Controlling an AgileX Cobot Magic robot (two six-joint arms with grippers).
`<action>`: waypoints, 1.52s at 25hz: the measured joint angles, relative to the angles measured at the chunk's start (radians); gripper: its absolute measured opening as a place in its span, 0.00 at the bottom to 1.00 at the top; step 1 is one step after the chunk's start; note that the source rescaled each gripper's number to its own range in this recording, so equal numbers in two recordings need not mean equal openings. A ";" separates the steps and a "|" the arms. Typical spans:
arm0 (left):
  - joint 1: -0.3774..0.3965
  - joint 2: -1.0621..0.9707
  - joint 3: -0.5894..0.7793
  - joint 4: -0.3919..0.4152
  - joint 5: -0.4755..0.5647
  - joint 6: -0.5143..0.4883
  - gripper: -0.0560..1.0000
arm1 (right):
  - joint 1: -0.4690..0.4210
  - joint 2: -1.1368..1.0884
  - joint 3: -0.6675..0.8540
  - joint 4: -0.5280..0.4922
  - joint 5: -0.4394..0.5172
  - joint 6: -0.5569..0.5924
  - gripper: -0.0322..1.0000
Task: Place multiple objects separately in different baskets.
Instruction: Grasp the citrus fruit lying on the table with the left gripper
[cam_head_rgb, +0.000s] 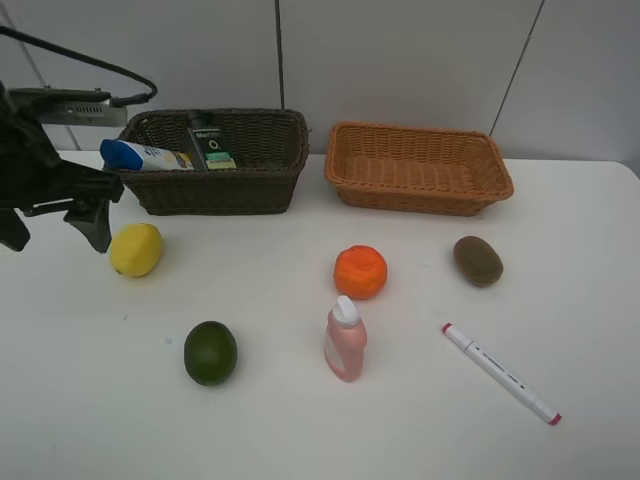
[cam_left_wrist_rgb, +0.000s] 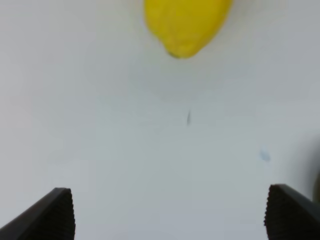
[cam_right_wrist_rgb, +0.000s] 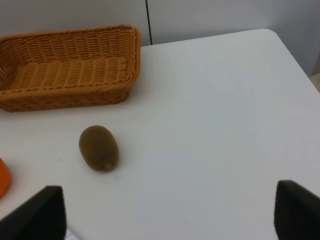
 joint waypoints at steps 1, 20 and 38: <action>0.000 0.027 0.001 0.000 -0.035 -0.001 1.00 | 0.000 0.000 0.000 0.000 0.000 0.000 0.98; 0.001 0.281 -0.047 0.096 -0.368 -0.003 1.00 | 0.000 0.000 0.000 0.000 0.000 0.000 0.98; 0.001 0.435 -0.047 0.106 -0.497 -0.029 0.98 | 0.000 0.000 0.000 0.000 0.000 0.000 0.98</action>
